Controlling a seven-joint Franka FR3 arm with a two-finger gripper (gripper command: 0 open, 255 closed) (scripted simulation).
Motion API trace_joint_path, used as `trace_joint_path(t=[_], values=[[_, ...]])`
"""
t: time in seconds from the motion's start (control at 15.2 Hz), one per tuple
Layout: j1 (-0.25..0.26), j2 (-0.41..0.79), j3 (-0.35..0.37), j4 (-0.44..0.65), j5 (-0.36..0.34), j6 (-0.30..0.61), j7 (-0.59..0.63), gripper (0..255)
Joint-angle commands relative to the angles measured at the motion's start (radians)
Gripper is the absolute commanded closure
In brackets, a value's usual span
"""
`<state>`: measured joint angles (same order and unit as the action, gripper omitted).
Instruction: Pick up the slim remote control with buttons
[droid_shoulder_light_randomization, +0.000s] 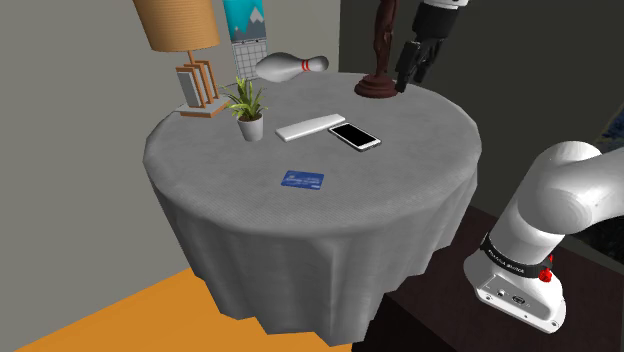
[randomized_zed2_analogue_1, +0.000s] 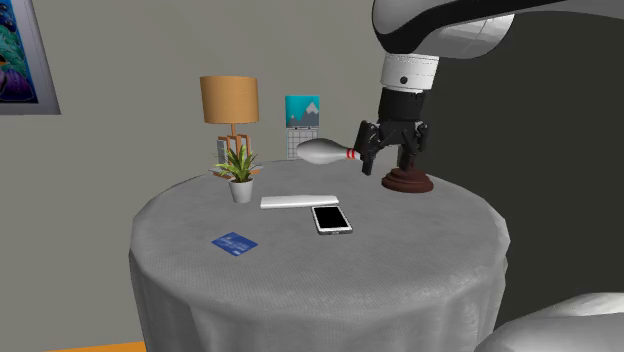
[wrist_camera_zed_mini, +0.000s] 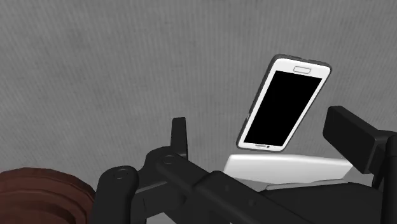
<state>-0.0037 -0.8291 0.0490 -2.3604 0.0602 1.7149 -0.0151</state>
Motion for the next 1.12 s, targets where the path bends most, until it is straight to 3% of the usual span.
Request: trace_joint_path(t=[0.0,0.53,1.06], values=[[0.000,0.000,0.000,0.000,0.000,0.000,0.000,0],[0.140,0.360,-0.097,0.194,-0.039,0.094,-0.456,0],[0.250,0.682,-0.106,0.434,-0.039,0.101,-0.873,0]])
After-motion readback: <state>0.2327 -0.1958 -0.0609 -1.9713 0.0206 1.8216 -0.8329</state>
